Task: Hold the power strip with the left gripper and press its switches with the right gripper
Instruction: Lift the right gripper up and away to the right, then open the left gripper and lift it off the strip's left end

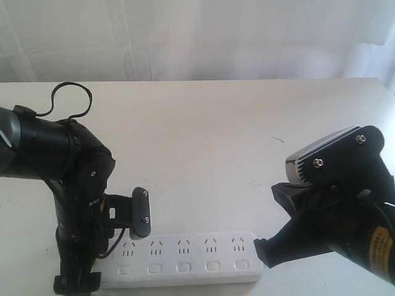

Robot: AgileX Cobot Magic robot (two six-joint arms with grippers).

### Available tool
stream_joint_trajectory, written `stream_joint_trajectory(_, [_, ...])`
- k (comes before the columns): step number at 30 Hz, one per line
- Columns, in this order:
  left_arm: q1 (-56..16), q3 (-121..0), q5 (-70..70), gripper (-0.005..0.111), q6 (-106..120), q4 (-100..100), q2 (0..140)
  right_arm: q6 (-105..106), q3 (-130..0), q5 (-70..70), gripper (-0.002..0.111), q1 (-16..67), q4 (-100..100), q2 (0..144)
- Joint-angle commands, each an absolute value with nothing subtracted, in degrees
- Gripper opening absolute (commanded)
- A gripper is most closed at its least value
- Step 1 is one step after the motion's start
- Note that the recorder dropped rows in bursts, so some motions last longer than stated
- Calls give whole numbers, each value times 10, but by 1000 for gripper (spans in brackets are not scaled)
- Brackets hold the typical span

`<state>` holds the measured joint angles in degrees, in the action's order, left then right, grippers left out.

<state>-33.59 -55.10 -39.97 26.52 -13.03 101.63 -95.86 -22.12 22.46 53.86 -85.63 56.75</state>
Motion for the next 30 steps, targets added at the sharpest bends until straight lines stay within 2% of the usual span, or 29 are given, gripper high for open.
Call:
stream_joint_trajectory(1, [-356,-584,-421,105,256,-144,987,-963,-216,234,0,537,-866,564])
stream_joint_trajectory(13, [-436,-676,-451,105,222,-152,886,-963,-216,236,0,537,-870,564])
stream_joint_trajectory(19, [-441,-682,-474,105,205,-159,862,-964,-216,231,0,537,-861,564])
stream_joint_trajectory(21, [-441,-682,-475,100,192,-159,860,-964,-216,231,0,537,-861,564])
stream_joint_trajectory(24, [-441,-682,-461,78,176,-165,860,-964,-216,231,0,537,-861,564])
stream_joint_trajectory(30, [-441,-681,-387,9,73,-184,860,-964,-216,231,0,537,-861,564])
